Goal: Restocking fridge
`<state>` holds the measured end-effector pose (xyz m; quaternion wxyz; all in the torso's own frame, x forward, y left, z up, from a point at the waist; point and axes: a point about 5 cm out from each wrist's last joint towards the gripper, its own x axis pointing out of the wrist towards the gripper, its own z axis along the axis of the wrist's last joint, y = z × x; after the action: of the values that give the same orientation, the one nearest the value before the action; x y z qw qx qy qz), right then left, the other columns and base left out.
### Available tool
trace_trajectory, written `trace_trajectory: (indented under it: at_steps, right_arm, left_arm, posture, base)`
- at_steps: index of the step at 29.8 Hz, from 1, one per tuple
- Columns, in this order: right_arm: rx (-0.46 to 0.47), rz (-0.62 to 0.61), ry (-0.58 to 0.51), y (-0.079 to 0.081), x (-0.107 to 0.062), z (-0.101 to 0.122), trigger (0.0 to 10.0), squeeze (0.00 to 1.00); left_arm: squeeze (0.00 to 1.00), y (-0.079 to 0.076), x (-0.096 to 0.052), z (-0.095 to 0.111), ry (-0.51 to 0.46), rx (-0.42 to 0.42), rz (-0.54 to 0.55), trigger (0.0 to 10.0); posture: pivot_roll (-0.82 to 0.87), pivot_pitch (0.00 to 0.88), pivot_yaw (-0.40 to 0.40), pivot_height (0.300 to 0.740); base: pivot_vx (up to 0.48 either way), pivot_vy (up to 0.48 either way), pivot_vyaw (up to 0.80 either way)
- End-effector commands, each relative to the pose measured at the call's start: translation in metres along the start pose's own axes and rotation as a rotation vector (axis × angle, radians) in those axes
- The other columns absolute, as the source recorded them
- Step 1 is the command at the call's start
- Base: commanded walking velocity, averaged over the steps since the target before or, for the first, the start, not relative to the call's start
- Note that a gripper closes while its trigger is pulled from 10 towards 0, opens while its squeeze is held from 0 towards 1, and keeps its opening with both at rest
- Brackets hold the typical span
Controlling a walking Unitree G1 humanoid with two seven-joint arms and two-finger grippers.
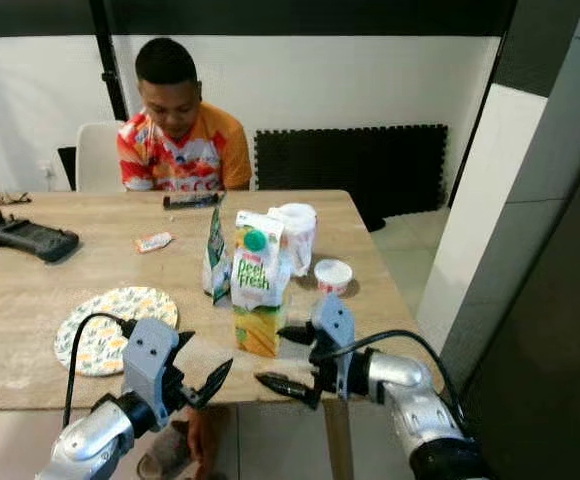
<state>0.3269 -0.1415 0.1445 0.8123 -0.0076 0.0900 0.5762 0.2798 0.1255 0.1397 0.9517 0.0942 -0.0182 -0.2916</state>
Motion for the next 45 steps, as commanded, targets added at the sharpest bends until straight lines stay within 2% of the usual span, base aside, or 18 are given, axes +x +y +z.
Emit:
trace_trajectory:
  at_steps: [1, 5, 8, 11, 12, 13, 14, 16, 20, 22, 25, 28, 29, 30, 34, 39, 43, 45]
  right_arm:
    - [0.047, 0.087, -0.038, 0.008, -0.003, 0.007, 10.0, 0.0]
    - [0.092, 0.15, -0.104, 0.014, -0.01, 0.016, 10.0, 0.0]
    - [0.091, 0.097, -0.067, 0.009, -0.013, 0.013, 10.0, 0.0]
    - [0.042, -0.157, 0.198, -0.017, -0.024, -0.015, 10.0, 0.0]
    - [0.042, -0.157, 0.198, -0.017, -0.024, -0.015, 10.0, 0.0]
    - [0.017, -0.306, 0.23, -0.029, -0.029, -0.016, 10.0, 0.0]
    - [0.017, -0.306, 0.23, -0.029, -0.029, -0.016, 10.0, 0.0]
    - [-0.006, -0.467, 0.198, -0.042, -0.031, -0.008, 10.0, 0.0]
    - [-0.003, -0.603, 0.167, -0.052, -0.034, -0.001, 10.0, 0.0]
    - [-0.044, -0.745, 0.177, -0.063, -0.036, 0.004, 10.0, 0.0]
    - [-0.075, -0.856, 0.17, -0.07, -0.038, 0.008, 10.0, 0.0]
    - [-0.082, -0.978, 0.081, -0.077, -0.037, 0.021, 10.0, 0.0]
    - [-0.082, -0.978, 0.081, -0.077, -0.037, 0.021, 10.0, 0.0]
    - [-0.063, -0.987, 0.02, -0.078, -0.032, 0.026, 10.0, 0.0]
    - [-0.005, -0.883, -0.077, -0.073, -0.013, 0.033, 10.0, 0.0]
    - [-0.002, -0.786, -0.098, -0.067, -0.003, 0.034, 10.0, 0.0]
    - [-0.022, -0.59, -0.102, -0.054, 0.012, 0.03, 10.0, 0.0]
    - [-0.026, -0.546, -0.1, -0.051, 0.014, 0.029, 10.0, 0.0]
  left_arm:
    - [0.0, 0.001, -0.001, -0.004, 0.024, 0.019, -0.006, 10.0]
    - [0.0, 0.001, -0.001, -0.005, 0.022, 0.019, -0.006, 10.0]
    - [0.0, 0.001, -0.001, -0.005, 0.022, 0.019, -0.005, 10.0]
    - [0.0, 0.0, 0.0, -0.005, 0.022, 0.018, -0.008, 10.0]
    - [0.0, 0.0, 0.0, -0.005, 0.022, 0.018, -0.008, 10.0]
    - [0.0, 0.0, 0.0, -0.005, 0.021, 0.018, -0.008, 10.0]
    - [0.0, 0.0, 0.0, -0.005, 0.021, 0.018, -0.008, 10.0]
    - [0.0, 0.0, 0.0, -0.005, 0.021, 0.017, -0.007, 10.0]
    - [0.0, -0.001, 0.0, -0.005, 0.019, 0.015, -0.006, 10.0]
    - [0.0, -0.001, 0.0, -0.005, 0.019, 0.014, -0.006, 10.0]
    - [0.0, -0.002, 0.0, -0.005, 0.019, 0.014, -0.008, 10.0]
    - [0.0, -0.002, 0.0, -0.005, 0.018, 0.015, -0.008, 10.0]
    - [0.0, -0.002, 0.0, -0.005, 0.018, 0.015, -0.008, 10.0]
    - [0.0, -0.001, -0.001, -0.005, 0.018, 0.016, -0.004, 10.0]
    - [0.0, 0.0, -0.002, -0.005, 0.02, 0.016, 0.001, 10.0]
    - [0.0, 0.0, -0.003, -0.006, 0.023, 0.016, 0.001, 10.0]
    - [0.0, 0.001, -0.003, -0.009, 0.041, 0.024, 0.004, 10.0]
    - [0.0, 0.001, -0.003, -0.009, 0.045, 0.027, 0.007, 10.0]
  posture:
    - [-0.05, 0.041, -0.002, 0.74]
    - [-0.05, 0.041, -0.003, 0.74]
    - [-0.05, 0.041, -0.003, 0.74]
    - [-0.05, 0.039, -0.003, 0.74]
    - [-0.05, 0.039, -0.003, 0.74]
    - [-0.05, 0.04, -0.005, 0.74]
    - [-0.05, 0.04, -0.005, 0.74]
    - [-0.05, 0.041, -0.007, 0.74]
    - [-0.05, 0.042, -0.008, 0.74]
    - [-0.05, 0.045, -0.008, 0.74]
    - [-0.05, 0.046, -0.01, 0.74]
    - [-0.04, 0.045, -0.016, 0.74]
    - [-0.04, 0.045, -0.016, 0.74]
    - [-0.04, 0.045, -0.019, 0.74]
    - [-0.04, 0.046, -0.019, 0.74]
    - [-0.04, 0.048, -0.015, 0.74]
    - [-0.04, 0.052, -0.012, 0.74]
    - [-0.04, 0.054, -0.012, 0.74]
  base:
    - [0.0, 0.0, 0.0]
    - [0.0, 0.0, 0.0]
    - [0.0, 0.0, 0.0]
    - [0.0, 0.0, 0.0]
    - [0.0, 0.0, 0.0]
    - [0.0, 0.0, 0.0]
    - [0.0, 0.0, 0.0]
    - [0.0, 0.0, 0.0]
    - [0.0, 0.0, 0.0]
    - [0.0, 0.0, 0.0]
    - [0.0, 0.0, 0.0]
    - [0.0, 0.0, 0.0]
    - [0.0, 0.0, 0.0]
    - [0.0, 0.0, 0.0]
    - [0.0, 0.0, 0.0]
    - [0.0, 0.0, 0.0]
    - [0.0, 0.0, 0.0]
    - [0.0, 0.0, 0.0]
